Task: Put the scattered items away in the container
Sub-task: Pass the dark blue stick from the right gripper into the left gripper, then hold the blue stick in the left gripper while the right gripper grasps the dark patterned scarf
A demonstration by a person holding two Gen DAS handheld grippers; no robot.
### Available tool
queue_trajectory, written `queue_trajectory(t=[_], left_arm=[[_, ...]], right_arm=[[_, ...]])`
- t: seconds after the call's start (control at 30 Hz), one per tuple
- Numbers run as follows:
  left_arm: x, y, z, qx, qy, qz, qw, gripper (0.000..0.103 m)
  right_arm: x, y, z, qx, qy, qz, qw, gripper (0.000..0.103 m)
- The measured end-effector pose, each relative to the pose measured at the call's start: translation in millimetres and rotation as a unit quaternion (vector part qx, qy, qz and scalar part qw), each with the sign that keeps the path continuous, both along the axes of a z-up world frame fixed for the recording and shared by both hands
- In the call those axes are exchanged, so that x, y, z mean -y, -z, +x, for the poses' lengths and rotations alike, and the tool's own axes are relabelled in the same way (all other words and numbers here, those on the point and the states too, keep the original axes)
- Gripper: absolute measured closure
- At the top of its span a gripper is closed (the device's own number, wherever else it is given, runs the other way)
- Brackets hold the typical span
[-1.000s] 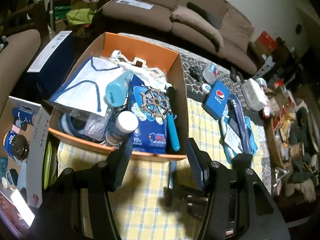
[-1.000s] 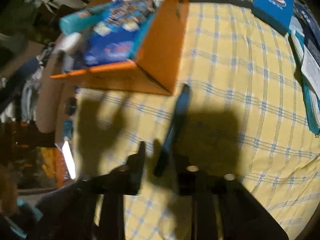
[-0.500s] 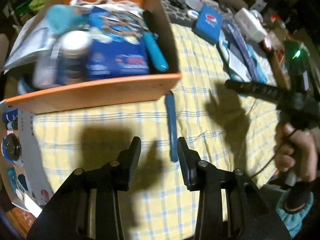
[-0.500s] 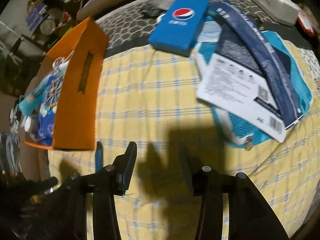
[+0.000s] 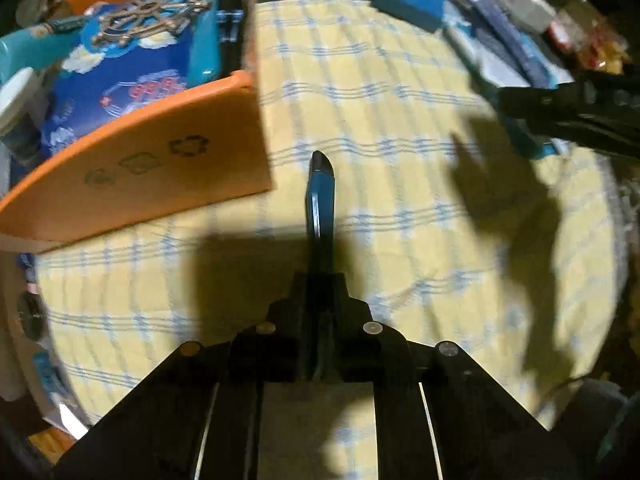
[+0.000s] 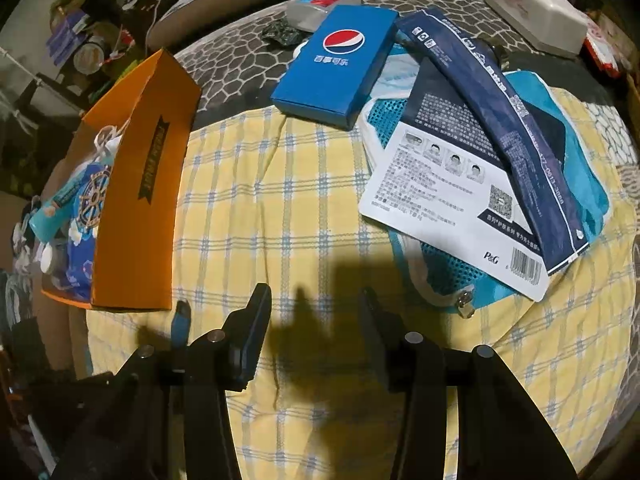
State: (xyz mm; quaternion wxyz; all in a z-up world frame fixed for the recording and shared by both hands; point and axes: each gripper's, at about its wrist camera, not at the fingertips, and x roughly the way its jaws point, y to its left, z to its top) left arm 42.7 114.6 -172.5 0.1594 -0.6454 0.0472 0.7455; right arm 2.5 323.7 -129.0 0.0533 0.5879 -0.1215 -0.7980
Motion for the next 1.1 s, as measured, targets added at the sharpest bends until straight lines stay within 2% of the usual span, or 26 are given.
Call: queue_trajectory(t=[0.1,0.2,0.4,0.5,0.7,0.8,0.93,1.0,1.1], left_arm=[[9,-12,-2,0.021,-0.009,0.056,0.9982,0.093],[26,-31,-5,0.028,-0.026,0.113,0.9929,0.093],[55,-42,-13,0.040,-0.045,0.161,0.9851,0.093],[61,-46,-16,0.034,-0.054,0.163,0.9846,0.093],[47,-73,-19,-0.046,-0.035,0.135,0.9891,0.093],[51,-95,-18,-0.086,-0.038,0.148,0.9846,0.093],[51,-118,-18,-0.159,-0.043,0.125,0.9784,0.093],[58,-126,-23,-0.175,-0.059,0.120,0.9754,0.093],[77,-135,-30,-0.192,-0.097,0.124,0.9686,0.093]], right_arm=[[-7,-1,1,-0.001,0.010,-0.005,1.000,0.057],[-12,-4,2,-0.005,0.016,-0.010,1.000,0.057],[-15,-2,1,-0.001,0.025,-0.020,0.999,0.057],[-12,-3,1,-0.003,0.021,-0.020,1.000,0.057],[-12,-3,0,-0.008,0.022,-0.008,1.000,0.057],[-12,-5,0,-0.020,0.019,-0.003,1.000,0.057],[-14,-8,-5,-0.035,0.022,0.006,0.999,0.057],[-12,-12,-8,-0.041,0.014,0.010,0.999,0.057],[-2,-21,-29,-0.043,-0.031,0.019,0.998,0.057]])
